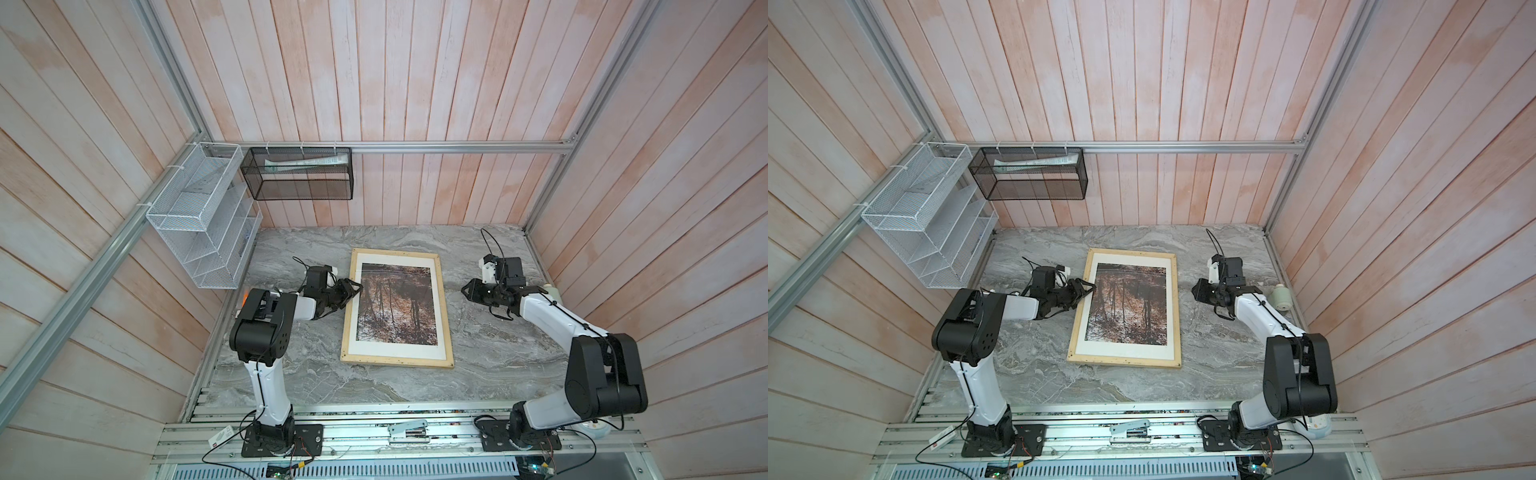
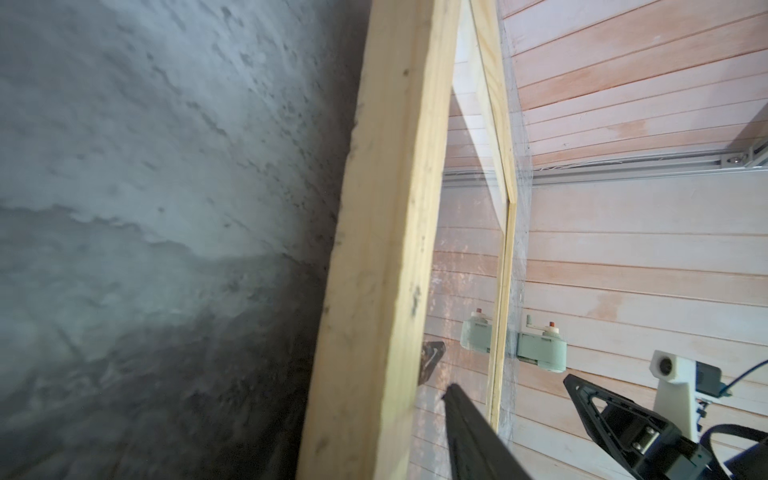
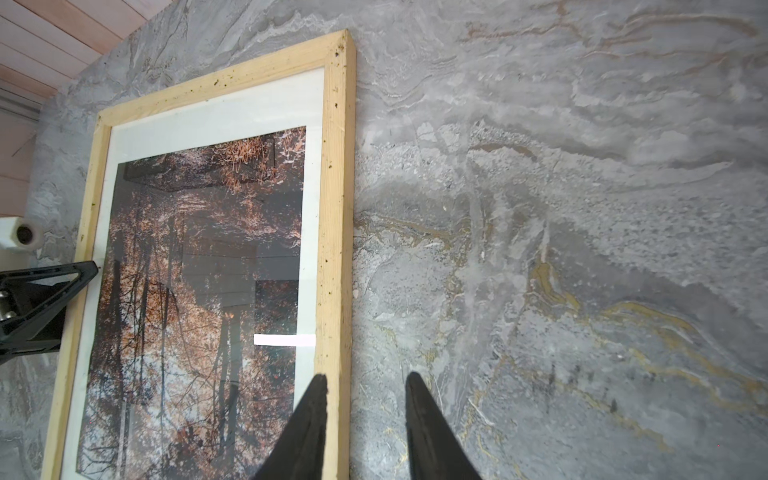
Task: Put the photo into the frame
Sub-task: 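Press the frame's opposite side edges with both grippers to square it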
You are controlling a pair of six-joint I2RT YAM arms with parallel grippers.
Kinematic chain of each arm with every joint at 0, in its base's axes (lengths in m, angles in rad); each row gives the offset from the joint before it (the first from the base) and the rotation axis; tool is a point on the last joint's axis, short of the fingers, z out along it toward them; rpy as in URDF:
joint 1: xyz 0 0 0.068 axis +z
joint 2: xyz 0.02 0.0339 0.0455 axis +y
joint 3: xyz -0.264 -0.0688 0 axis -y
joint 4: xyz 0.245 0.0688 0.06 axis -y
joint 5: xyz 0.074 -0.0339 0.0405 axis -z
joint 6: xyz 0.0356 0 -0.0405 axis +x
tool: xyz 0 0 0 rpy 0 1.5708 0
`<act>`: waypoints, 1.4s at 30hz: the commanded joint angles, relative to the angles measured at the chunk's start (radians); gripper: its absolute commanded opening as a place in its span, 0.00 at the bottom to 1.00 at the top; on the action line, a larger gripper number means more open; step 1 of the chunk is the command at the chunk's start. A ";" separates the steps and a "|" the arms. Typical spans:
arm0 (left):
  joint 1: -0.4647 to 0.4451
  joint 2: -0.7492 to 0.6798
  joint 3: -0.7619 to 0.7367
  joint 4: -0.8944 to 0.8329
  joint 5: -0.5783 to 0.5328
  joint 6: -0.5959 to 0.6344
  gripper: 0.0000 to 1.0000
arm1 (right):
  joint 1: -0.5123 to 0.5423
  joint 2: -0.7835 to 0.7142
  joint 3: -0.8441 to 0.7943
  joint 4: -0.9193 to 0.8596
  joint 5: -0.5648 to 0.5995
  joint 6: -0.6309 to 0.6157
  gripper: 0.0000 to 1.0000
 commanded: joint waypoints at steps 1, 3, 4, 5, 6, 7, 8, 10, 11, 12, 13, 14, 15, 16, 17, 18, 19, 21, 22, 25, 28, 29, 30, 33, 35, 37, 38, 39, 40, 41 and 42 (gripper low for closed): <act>-0.001 0.021 0.018 0.011 -0.037 0.022 0.56 | 0.005 0.025 0.015 -0.009 -0.003 0.001 0.34; 0.000 0.029 0.021 -0.015 -0.054 0.022 0.58 | 0.009 0.026 0.019 -0.011 -0.001 0.001 0.34; 0.002 0.031 0.021 -0.020 -0.058 0.024 0.59 | 0.010 0.026 0.019 -0.011 0.000 0.001 0.34; 0.001 0.031 0.021 -0.030 -0.068 0.027 0.60 | 0.012 0.025 0.020 -0.012 0.001 0.000 0.34; 0.001 0.028 0.024 -0.048 -0.083 0.035 0.60 | 0.013 0.025 0.022 -0.015 0.002 -0.001 0.34; 0.002 0.023 0.026 -0.068 -0.102 0.044 0.61 | 0.013 0.025 0.023 -0.017 0.003 -0.001 0.35; 0.002 0.014 0.027 -0.094 -0.129 0.057 0.61 | 0.015 0.024 0.026 -0.020 0.005 -0.003 0.34; 0.003 -0.009 0.030 -0.147 -0.186 0.083 0.61 | 0.015 0.021 0.024 -0.022 0.009 -0.005 0.34; 0.002 -0.021 0.032 -0.178 -0.216 0.101 0.61 | 0.015 0.022 0.024 -0.021 0.010 -0.004 0.34; 0.003 -0.035 0.033 -0.203 -0.246 0.117 0.61 | 0.015 0.020 0.024 -0.022 0.011 -0.006 0.35; 0.002 -0.046 0.034 -0.227 -0.272 0.131 0.61 | 0.015 0.021 0.023 -0.022 0.011 -0.005 0.35; 0.002 -0.059 0.037 -0.251 -0.299 0.146 0.61 | 0.016 0.022 0.024 -0.020 0.011 -0.004 0.35; 0.002 -0.071 0.040 -0.277 -0.326 0.161 0.61 | 0.016 0.023 0.024 -0.020 0.010 -0.004 0.35; 0.002 -0.079 0.043 -0.299 -0.346 0.173 0.61 | 0.016 0.025 0.023 -0.019 0.011 -0.003 0.35; 0.001 -0.090 0.045 -0.319 -0.366 0.184 0.61 | 0.018 0.025 0.022 -0.017 0.009 -0.002 0.35; 0.002 -0.101 0.045 -0.335 -0.384 0.195 0.61 | 0.019 0.028 0.021 -0.013 0.009 0.000 0.34; 0.002 -0.110 0.044 -0.348 -0.398 0.205 0.61 | 0.020 0.030 0.019 -0.011 0.009 0.002 0.35; 0.002 -0.136 0.034 -0.372 -0.423 0.223 0.60 | 0.023 0.038 0.016 -0.005 0.006 0.006 0.34; 0.002 -0.150 0.026 -0.381 -0.435 0.231 0.59 | 0.026 0.042 0.016 -0.004 0.005 0.007 0.34; 0.003 -0.203 -0.010 -0.417 -0.478 0.256 0.57 | 0.031 0.066 0.012 0.006 0.010 0.011 0.33; 0.000 -0.258 -0.057 -0.451 -0.511 0.274 0.56 | 0.033 0.097 0.015 0.021 0.002 0.016 0.29; 0.000 -0.274 -0.073 -0.462 -0.513 0.278 0.55 | 0.035 0.111 0.016 0.030 -0.012 0.014 0.26; 0.000 -0.291 -0.091 -0.469 -0.515 0.280 0.54 | 0.037 0.124 0.019 0.035 -0.018 0.013 0.24; -0.009 -0.342 -0.145 -0.480 -0.518 0.281 0.50 | 0.046 0.158 0.029 0.045 -0.017 0.015 0.22; -0.021 -0.370 -0.174 -0.499 -0.529 0.282 0.49 | 0.047 0.180 0.031 0.058 -0.019 0.016 0.22; -0.033 -0.396 -0.197 -0.526 -0.544 0.283 0.47 | 0.047 0.204 0.039 0.068 -0.018 0.019 0.22; -0.041 -0.413 -0.212 -0.541 -0.553 0.282 0.46 | 0.047 0.219 0.046 0.070 -0.017 0.015 0.22; -0.052 -0.428 -0.227 -0.553 -0.563 0.280 0.45 | 0.047 0.236 0.056 0.071 -0.009 0.012 0.21; -0.063 -0.443 -0.238 -0.564 -0.573 0.274 0.45 | 0.047 0.251 0.067 0.072 -0.003 0.008 0.21; -0.079 -0.463 -0.253 -0.574 -0.583 0.267 0.44 | 0.046 0.269 0.083 0.068 0.004 0.006 0.21; -0.094 -0.480 -0.265 -0.583 -0.588 0.262 0.44 | 0.046 0.287 0.098 0.065 0.011 0.002 0.20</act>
